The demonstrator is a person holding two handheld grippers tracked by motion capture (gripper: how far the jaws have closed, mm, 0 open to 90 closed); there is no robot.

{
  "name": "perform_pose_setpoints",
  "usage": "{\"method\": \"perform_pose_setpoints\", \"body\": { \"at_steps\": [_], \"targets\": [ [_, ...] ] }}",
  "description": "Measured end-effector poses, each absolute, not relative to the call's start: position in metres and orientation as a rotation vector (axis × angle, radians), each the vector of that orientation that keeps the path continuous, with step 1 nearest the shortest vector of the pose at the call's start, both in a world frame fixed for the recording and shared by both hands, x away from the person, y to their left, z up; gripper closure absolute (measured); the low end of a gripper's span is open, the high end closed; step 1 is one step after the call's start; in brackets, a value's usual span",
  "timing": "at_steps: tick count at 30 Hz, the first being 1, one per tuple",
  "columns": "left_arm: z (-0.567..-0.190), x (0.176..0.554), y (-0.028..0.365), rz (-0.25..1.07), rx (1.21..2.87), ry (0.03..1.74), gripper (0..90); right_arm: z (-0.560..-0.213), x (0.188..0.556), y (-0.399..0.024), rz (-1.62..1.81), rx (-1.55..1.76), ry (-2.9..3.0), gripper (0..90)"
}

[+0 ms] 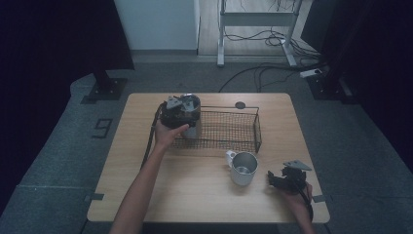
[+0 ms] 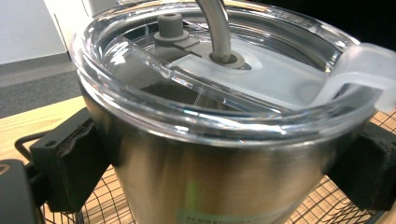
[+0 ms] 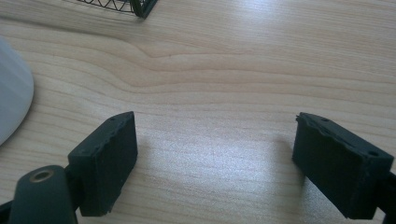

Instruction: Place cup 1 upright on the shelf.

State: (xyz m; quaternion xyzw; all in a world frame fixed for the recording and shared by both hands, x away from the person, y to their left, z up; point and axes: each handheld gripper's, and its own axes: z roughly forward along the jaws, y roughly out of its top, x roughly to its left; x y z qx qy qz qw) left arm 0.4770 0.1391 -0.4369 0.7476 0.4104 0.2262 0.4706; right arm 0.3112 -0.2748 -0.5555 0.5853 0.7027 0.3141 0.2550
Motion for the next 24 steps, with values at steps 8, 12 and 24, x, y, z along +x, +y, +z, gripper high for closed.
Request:
{"method": "perform_pose_setpoints", "body": {
  "at_steps": [8,12,24],
  "targets": [
    [-0.445,0.479,0.139,0.555,1.847,1.021,4.3,-0.556,0.311,-0.275,0.853,1.589,1.908,13.8],
    [-0.449,0.48,0.139,0.549,1.853,1.031,4.3,-0.556,0.311,-0.275,0.854,1.589,1.908,13.7],
    [-0.456,0.481,0.136,0.568,1.882,1.035,4.3,-0.556,0.311,-0.275,0.853,1.588,1.909,13.8]
  ]
}}
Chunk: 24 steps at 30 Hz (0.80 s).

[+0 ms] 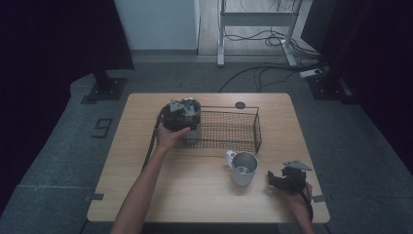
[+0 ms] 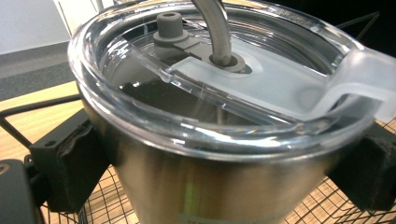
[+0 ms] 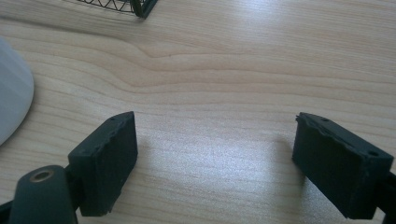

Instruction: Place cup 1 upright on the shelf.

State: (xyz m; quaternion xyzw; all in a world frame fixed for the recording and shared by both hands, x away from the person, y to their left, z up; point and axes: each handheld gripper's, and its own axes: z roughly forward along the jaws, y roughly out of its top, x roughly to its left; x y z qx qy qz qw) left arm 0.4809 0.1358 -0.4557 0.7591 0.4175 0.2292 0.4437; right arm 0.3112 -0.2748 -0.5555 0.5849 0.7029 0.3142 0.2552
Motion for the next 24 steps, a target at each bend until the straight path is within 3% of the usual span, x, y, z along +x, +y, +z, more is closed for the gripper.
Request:
{"method": "perform_pose_setpoints", "body": {
  "at_steps": [24],
  "targets": [
    [-0.466,0.474,0.137,0.578,1.882,1.035,4.1,-0.555,0.311,-0.275,0.853,1.59,1.908,13.8]
  ]
}}
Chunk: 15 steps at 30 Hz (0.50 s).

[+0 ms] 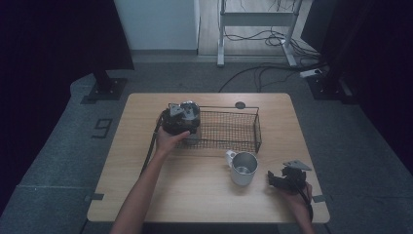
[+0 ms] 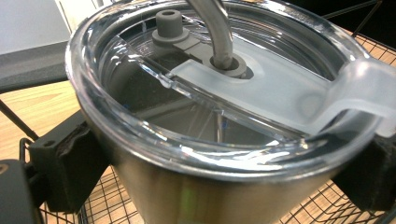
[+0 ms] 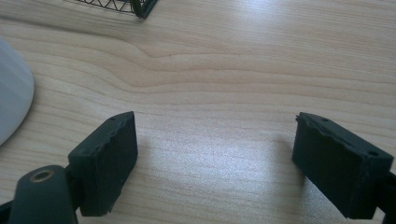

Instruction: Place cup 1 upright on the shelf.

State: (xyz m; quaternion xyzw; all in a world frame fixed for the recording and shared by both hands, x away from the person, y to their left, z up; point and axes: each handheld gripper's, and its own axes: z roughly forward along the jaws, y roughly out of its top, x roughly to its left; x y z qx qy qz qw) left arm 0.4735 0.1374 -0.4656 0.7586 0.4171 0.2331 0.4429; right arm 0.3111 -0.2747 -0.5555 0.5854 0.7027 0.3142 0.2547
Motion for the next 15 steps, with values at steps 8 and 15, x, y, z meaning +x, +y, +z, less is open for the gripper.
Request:
{"method": "perform_pose_setpoints", "body": {
  "at_steps": [8,15],
  "targets": [
    [-0.464,0.473,0.139,0.543,1.854,1.043,1.9,-0.555,0.311,-0.275,0.853,1.59,1.908,13.8],
    [-0.453,0.466,0.143,0.545,1.814,1.025,0.0,-0.555,0.311,-0.275,0.853,1.59,1.908,13.8]
  ]
}}
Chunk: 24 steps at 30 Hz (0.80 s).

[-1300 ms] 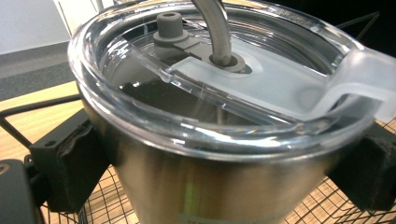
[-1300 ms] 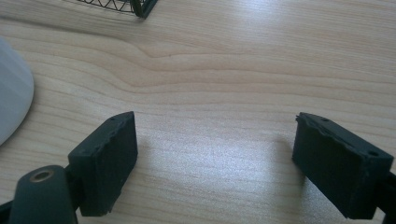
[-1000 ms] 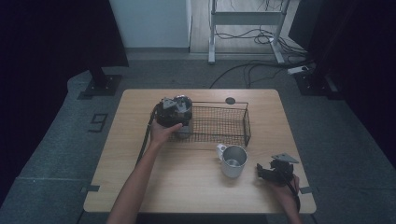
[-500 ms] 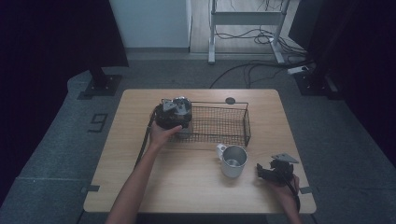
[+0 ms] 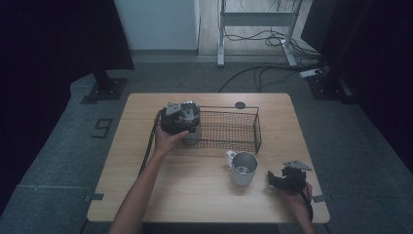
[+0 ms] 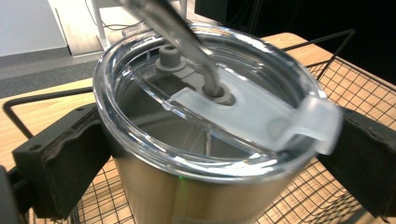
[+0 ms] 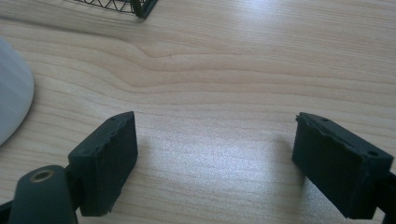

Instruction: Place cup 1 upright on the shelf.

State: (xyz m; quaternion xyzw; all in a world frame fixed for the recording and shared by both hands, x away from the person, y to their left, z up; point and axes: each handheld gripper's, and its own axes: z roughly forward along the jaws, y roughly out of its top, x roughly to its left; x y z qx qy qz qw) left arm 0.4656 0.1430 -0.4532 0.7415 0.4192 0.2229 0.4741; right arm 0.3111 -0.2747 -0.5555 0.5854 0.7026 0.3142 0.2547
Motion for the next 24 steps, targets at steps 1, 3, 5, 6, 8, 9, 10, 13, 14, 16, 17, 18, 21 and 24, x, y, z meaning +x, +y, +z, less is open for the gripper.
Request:
{"method": "perform_pose_setpoints", "body": {
  "at_steps": [1,3,5,6,8,9,10,13,14,16,17,18,21,24],
  "targets": [
    [-0.453,0.465,0.144,0.547,1.814,1.025,0.0,-0.555,0.311,-0.275,0.853,1.59,1.908,13.8],
    [-0.452,0.463,0.145,0.555,1.807,1.024,0.0,-0.555,0.311,-0.275,0.853,1.59,1.908,13.8],
    [-0.452,0.459,0.148,0.563,1.794,1.028,0.0,-0.555,0.311,-0.275,0.853,1.59,1.908,13.8],
    [-0.453,0.458,0.149,0.56,1.794,1.029,0.0,-0.555,0.311,-0.275,0.853,1.59,1.908,13.8],
    [-0.453,0.458,0.15,0.56,1.794,1.031,0.0,-0.555,0.311,-0.275,0.854,1.591,1.907,13.8],
    [-0.454,0.455,0.153,0.567,1.795,1.032,0.0,-0.555,0.311,-0.274,0.854,1.591,1.907,13.8],
    [-0.455,0.454,0.155,0.564,1.796,1.037,0.0,-0.555,0.311,-0.274,0.854,1.591,1.907,13.8],
    [-0.454,0.449,0.16,0.579,1.786,1.034,0.0,-0.555,0.311,-0.274,0.854,1.591,1.907,13.8],
    [-0.454,0.449,0.16,0.579,1.786,1.034,0.0,-0.555,0.311,-0.274,0.854,1.591,1.907,13.8],
    [-0.452,0.445,0.163,0.581,1.773,1.03,0.0,-0.555,0.311,-0.275,0.854,1.591,1.907,13.8],
    [-0.451,0.441,0.165,0.583,1.769,1.024,0.0,-0.555,0.311,-0.274,0.854,1.591,1.907,13.8],
    [-0.451,0.438,0.165,0.584,1.769,1.02,0.0,-0.555,0.311,-0.274,0.854,1.591,1.907,13.8],
    [-0.451,0.432,0.167,0.594,1.778,1.014,0.0,-0.555,0.311,-0.274,0.854,1.591,1.907,13.8],
    [-0.451,0.427,0.17,0.592,1.777,1.015,0.0,-0.555,0.311,-0.274,0.854,1.591,1.907,13.8]
  ]
}}
